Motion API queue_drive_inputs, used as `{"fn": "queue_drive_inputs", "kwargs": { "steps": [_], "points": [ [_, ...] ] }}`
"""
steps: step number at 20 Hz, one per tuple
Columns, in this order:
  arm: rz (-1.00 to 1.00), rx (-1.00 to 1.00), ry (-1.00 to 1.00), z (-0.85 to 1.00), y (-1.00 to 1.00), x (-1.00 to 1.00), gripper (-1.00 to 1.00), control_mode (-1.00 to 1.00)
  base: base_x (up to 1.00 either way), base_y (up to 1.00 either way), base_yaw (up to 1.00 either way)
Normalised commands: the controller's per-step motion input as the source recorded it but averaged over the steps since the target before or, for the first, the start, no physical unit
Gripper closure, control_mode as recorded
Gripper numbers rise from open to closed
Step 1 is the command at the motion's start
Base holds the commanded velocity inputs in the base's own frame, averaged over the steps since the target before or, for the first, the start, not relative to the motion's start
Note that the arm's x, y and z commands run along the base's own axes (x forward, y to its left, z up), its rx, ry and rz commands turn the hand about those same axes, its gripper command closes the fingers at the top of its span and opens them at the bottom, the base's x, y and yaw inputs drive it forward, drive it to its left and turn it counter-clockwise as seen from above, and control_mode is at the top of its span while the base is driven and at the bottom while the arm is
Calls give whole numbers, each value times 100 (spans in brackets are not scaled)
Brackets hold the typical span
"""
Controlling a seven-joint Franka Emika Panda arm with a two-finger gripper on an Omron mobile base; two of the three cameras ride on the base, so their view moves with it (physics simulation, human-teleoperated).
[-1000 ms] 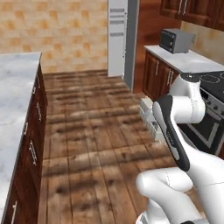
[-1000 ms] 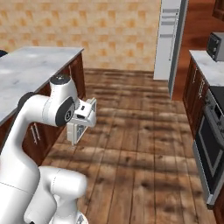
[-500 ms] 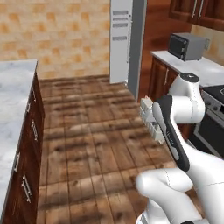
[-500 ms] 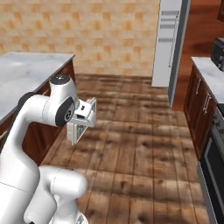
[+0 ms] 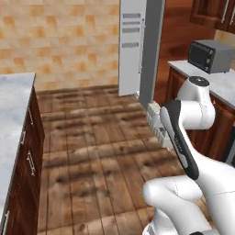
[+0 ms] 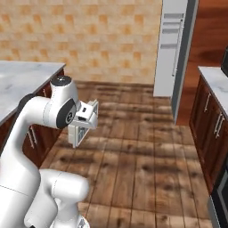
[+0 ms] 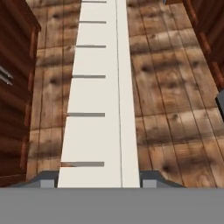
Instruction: The ice cube tray has been filled with water. Take the tray and place it in the freezer to make ice. Close the freezer door after placing the tray.
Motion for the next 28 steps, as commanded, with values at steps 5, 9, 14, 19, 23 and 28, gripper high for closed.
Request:
{"fn": "queue_drive_inputs", "kwargs": {
  "steps": [5,9,14,19,23,28],
  "points": [
    [0,0,0,0,0,0,100,100,100,-22,-2],
    [0,0,0,0,0,0,100,100,92,-25,-5],
    [0,0,0,0,0,0,100,100,82,-29,-10],
    [0,0,0,0,0,0,100,100,77,-22,-13],
    [0,0,0,0,0,0,100,100,74,-16,-17],
    [0,0,0,0,0,0,100,100,84,-15,-16]
  ]
}}
